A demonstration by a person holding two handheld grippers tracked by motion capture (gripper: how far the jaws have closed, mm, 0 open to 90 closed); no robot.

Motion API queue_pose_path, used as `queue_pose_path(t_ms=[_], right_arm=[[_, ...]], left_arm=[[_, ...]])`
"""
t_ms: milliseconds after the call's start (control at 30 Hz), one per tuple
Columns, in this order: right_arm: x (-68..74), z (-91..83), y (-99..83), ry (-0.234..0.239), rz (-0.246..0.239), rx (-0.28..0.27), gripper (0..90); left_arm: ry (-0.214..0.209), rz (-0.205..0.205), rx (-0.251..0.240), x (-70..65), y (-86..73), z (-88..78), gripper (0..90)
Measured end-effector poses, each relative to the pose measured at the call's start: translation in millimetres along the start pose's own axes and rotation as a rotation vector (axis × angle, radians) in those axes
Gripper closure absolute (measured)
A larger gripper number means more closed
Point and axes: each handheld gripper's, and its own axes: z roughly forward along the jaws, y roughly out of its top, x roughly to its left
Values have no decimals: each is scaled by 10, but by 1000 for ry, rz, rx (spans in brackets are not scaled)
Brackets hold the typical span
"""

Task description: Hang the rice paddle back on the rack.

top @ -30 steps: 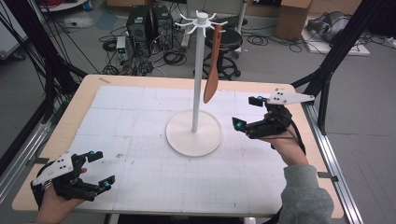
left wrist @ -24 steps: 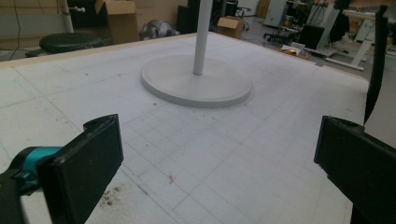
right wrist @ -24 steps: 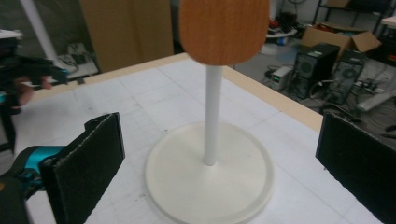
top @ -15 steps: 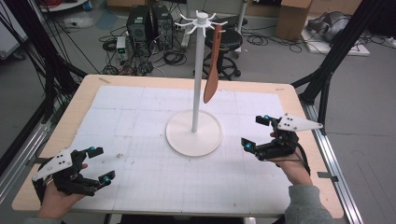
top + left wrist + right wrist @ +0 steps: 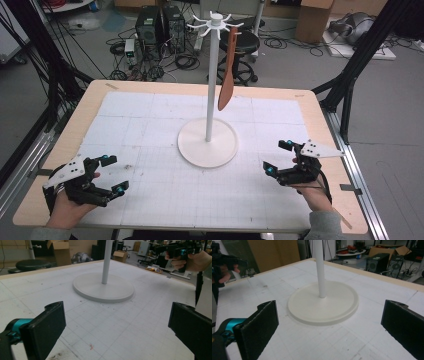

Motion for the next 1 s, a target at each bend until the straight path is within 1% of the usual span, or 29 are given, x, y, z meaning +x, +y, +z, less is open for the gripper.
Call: queue_pose_path(t_ms=[33, 67, 133, 233, 267, 333, 433, 467, 500, 567, 600, 667, 767, 900, 1000], right_arm=[[1, -4, -22, 0, 8, 5, 0], [-8, -4, -40, -8, 7, 0, 0], [-22, -12, -71, -29, 23, 4, 0], [-34, -17, -125, -39, 40, 8, 0], [-41, -15, -140, -40, 35, 10, 0], [-37, -23, -159, -40, 40, 15, 0], [-25, -46, -174, -37, 44, 6, 0], [-27, -59, -179, -37, 35, 2, 0], [-18, -78, -183, -34, 41, 4, 0], [-14, -126, -199, -38, 36, 5, 0], [-21, -150, -214, -42, 23, 9, 0], [-28, -210, -252, -39, 22, 23, 0], [-39, -305, -306, -35, 26, 26, 0], [-50, -419, -342, -36, 44, 2, 0], [-42, -453, -360, -33, 44, -4, 0]], left_arm=[[0, 0, 1, 2, 0, 0, 18], [1, 2, 2, 5, 0, 1, 18], [1, 0, 0, 4, 0, 0, 18], [3, 1, 0, 5, -1, -3, 18], [2, -1, 0, 4, -1, -2, 18], [3, 1, 3, 6, -2, -1, 18], [3, 1, 4, 10, -2, -4, 18], [4, 5, 4, 14, -1, -6, 18], [4, 2, 1, 14, -2, -7, 18], [7, 2, 4, 17, -5, -11, 18], [8, 3, 4, 19, -8, -13, 18], [13, 0, 6, 29, -15, -20, 18], [18, -5, 1, 47, -15, -37, 18], [21, -3, 2, 55, -15, -42, 18], [20, -7, -2, 57, -15, -45, 18]])
